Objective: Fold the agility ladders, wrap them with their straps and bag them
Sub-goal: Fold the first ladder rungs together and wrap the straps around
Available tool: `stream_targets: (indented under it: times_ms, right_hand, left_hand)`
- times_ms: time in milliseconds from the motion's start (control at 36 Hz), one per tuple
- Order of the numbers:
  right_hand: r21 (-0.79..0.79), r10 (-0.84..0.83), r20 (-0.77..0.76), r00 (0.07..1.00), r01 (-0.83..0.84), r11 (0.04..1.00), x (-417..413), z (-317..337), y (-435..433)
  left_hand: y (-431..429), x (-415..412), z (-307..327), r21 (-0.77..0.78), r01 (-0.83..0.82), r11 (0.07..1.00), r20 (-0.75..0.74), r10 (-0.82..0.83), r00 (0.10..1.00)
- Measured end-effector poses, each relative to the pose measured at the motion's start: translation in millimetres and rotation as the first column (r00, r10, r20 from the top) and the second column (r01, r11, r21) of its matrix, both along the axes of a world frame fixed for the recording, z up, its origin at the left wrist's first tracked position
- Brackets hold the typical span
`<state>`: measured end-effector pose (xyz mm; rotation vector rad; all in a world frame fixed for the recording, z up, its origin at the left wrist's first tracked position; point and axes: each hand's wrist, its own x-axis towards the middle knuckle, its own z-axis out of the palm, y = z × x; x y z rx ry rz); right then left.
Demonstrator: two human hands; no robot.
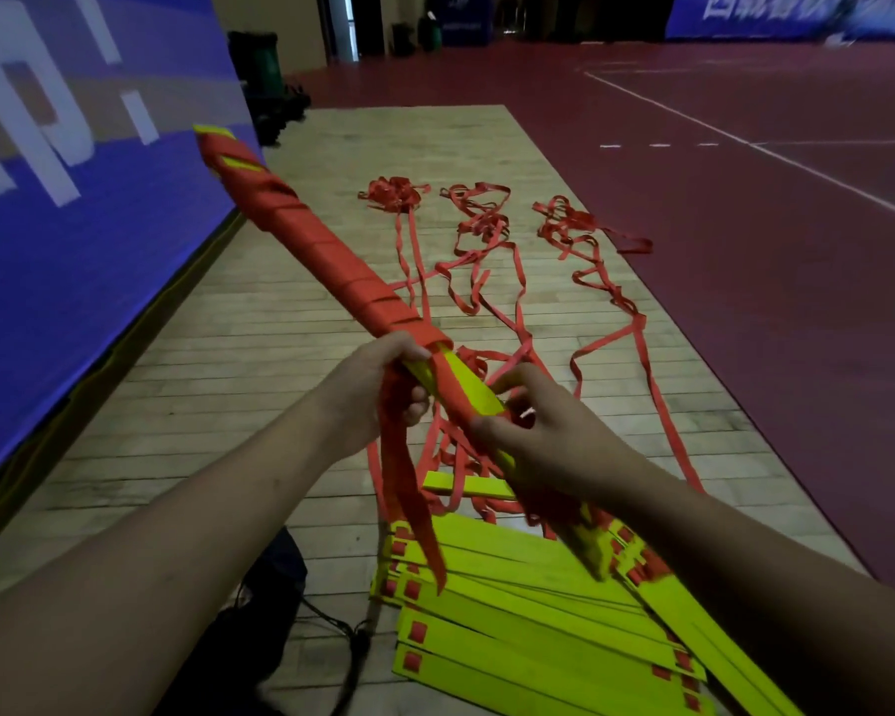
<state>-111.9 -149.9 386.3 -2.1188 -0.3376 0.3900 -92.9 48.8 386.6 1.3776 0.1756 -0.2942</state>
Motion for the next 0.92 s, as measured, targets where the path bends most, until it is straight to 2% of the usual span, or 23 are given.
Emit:
stream_targets:
  times_ms: [83,167,222,306,389,444,528,583,611,833,889,917]
  right_hand:
    - [0.044,0.111,-0.192,0.975,-0.104,0.994,5,5,-14]
    - [0.248,0.223,-0.411,0.884,-0.127,0.961,4,6,-21]
    - [0.302,0.269,-0.428,0.863,-0.144,0.942,2,8,-21]
    - [0.305,0.259,-0.348,0.901,-0.152,0.940,1,11,-20]
    - [0.142,0.161,-0.167,0.973,-0.138,0.980,2,8,-17]
    - [0.035,0.118,-0.039,0.992,-0.116,0.993,4,2,-14]
    - [-0.228,0.105,0.148,0.983,-0.070,0.971,1,-5,-7]
    - [-0.437,0.124,0.278,0.952,0.011,0.899,-4,-7,1]
    - [-0.492,0.129,0.319,0.939,0.048,0.870,-8,-8,5]
    - [-0.424,0.111,0.398,0.911,0.075,0.902,-15,-8,18]
    - [-0.350,0.104,0.355,0.929,0.029,0.936,-14,-7,18]
    - [-0.277,0.082,0.278,0.957,-0.002,0.961,-12,-6,17]
  left_hand:
    - [7,-5,7,-0.039,0.061,0.997,0.029,-0.060,0.998]
    - [7,-10,11,-0.051,0.097,0.994,0.032,-0.095,0.995]
    - [5,-11,11,-0.043,0.122,0.992,0.013,-0.122,0.993]
    - [8,-10,13,-0.014,0.172,0.985,-0.065,-0.172,0.983]
    - [10,-8,10,0.129,0.259,0.957,-0.126,-0.244,0.962]
    - [8,-7,7,0.181,0.261,0.948,-0.127,-0.241,0.962]
    - [-3,-6,2,0.134,0.195,0.972,-0.084,-0.185,0.979]
    - [-11,-5,-4,0.137,0.104,0.985,-0.060,-0.096,0.994]
    - [-15,-5,-6,0.153,0.057,0.987,-0.048,-0.050,0.998]
    - [-15,-5,-3,0.149,-0.213,0.966,0.140,0.193,0.971]
    - [-14,-5,-2,0.134,-0.211,0.968,0.148,0.191,0.970]
    - [-13,-5,-1,0.112,-0.193,0.975,0.146,0.176,0.973]
